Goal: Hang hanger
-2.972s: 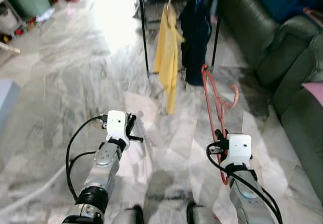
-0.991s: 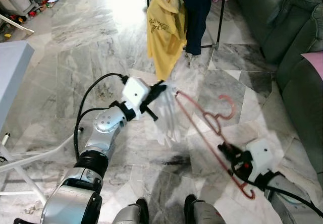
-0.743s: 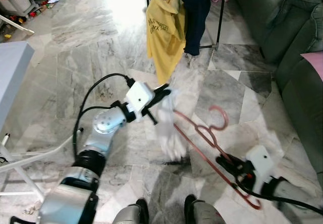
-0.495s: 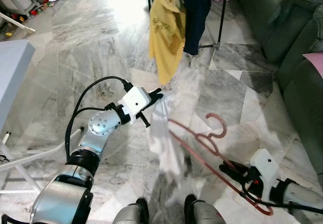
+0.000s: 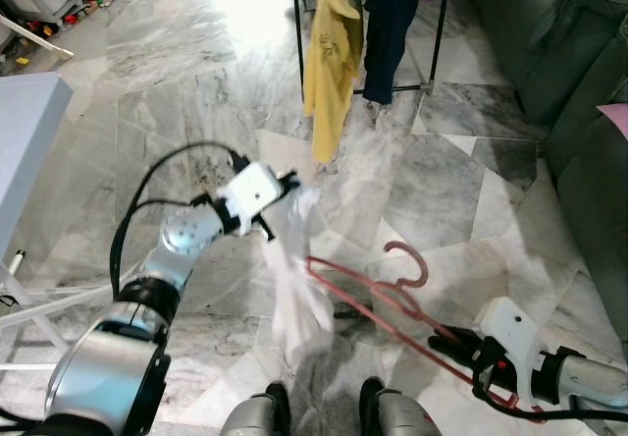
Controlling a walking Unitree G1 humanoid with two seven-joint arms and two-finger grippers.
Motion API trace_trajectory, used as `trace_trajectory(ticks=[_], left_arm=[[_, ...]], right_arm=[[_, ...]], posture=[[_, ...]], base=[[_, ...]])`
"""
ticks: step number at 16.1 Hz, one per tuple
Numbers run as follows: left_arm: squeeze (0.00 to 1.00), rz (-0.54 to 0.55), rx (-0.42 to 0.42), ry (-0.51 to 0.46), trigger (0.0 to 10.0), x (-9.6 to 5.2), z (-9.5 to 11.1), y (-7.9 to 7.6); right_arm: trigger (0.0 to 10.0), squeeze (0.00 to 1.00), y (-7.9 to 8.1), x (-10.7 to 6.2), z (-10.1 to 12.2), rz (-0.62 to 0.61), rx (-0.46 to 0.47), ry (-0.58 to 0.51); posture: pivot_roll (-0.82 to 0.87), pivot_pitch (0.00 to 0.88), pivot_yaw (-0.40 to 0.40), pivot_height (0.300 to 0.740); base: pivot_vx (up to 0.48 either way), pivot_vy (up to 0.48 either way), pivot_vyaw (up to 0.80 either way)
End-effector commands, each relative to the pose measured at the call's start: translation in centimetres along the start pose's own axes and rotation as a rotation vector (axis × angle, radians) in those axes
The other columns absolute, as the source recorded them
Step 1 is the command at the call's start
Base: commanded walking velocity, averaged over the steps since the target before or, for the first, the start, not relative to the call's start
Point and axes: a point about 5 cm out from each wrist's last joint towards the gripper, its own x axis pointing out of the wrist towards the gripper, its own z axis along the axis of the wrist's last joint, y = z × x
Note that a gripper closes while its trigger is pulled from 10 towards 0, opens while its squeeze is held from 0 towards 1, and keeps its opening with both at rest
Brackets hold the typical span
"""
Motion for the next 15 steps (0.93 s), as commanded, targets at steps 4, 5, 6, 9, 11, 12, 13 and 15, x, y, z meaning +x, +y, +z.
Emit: trace_trajectory(ticks=[4, 5, 6, 9, 11, 12, 13, 15], left_arm=[[0.00, -0.022, 0.027, -0.104, 10.0, 0.7, 1.7, 0.4], [0.00, -0.028, 0.037, -0.122, 10.0, 0.8, 2.1, 0.4], [0.00, -0.024, 0.042, -0.130, 10.0, 0.9, 2.2, 0.5], [0.00, -0.012, 0.043, -0.133, 10.0, 0.8, 2.3, 1.0], [0.00, 0.008, 0.051, -0.121, 10.0, 0.7, 2.2, 1.3], [0.00, 0.026, 0.071, -0.104, 10.0, 0.6, 2.1, 1.4], [0.00, 0.025, 0.057, -0.102, 10.0, 0.6, 2.0, 1.4], [0.00, 0.039, 0.064, -0.060, 10.0, 0.7, 1.6, 1.4]], right_arm=[[10.0, 0.00, 1.0, 0.4, -1.2, 0.028, 0.014, 0.045], [10.0, 0.00, 1.0, 0.5, -1.2, 0.015, 0.015, 0.040], [10.0, 0.00, 1.0, 0.6, -1.2, 0.004, 0.017, 0.038], [10.0, 0.00, 0.4, 0.8, -1.4, -0.056, 0.004, 0.039], [10.0, 0.00, -0.4, 0.6, -1.8, -0.120, -0.031, 0.065], [10.0, 0.00, -0.7, 0.6, -1.9, -0.137, -0.044, 0.078], [10.0, 0.00, -0.6, 0.6, -1.7, -0.135, -0.040, 0.065], [10.0, 0.00, 0.3, 1.0, -0.9, -0.071, -0.026, 0.033]], posture=[[-0.19, 0.253, 0.123, 0.740], [-0.19, 0.254, 0.127, 0.740], [-0.19, 0.252, 0.127, 0.740], [-0.19, 0.250, 0.131, 0.740], [-0.19, 0.249, 0.132, 0.740], [-0.19, 0.249, 0.134, 0.740], [-0.19, 0.249, 0.135, 0.740], [-0.18, 0.249, 0.136, 0.740]], base=[[0.000, 0.000, 0.00], [0.000, 0.000, 0.00], [0.000, 0.000, 0.00], [0.000, 0.000, 0.00], [0.000, 0.000, 0.00], [0.000, 0.000, 0.00], [0.000, 0.000, 0.00], [0.000, 0.000, 0.00]])
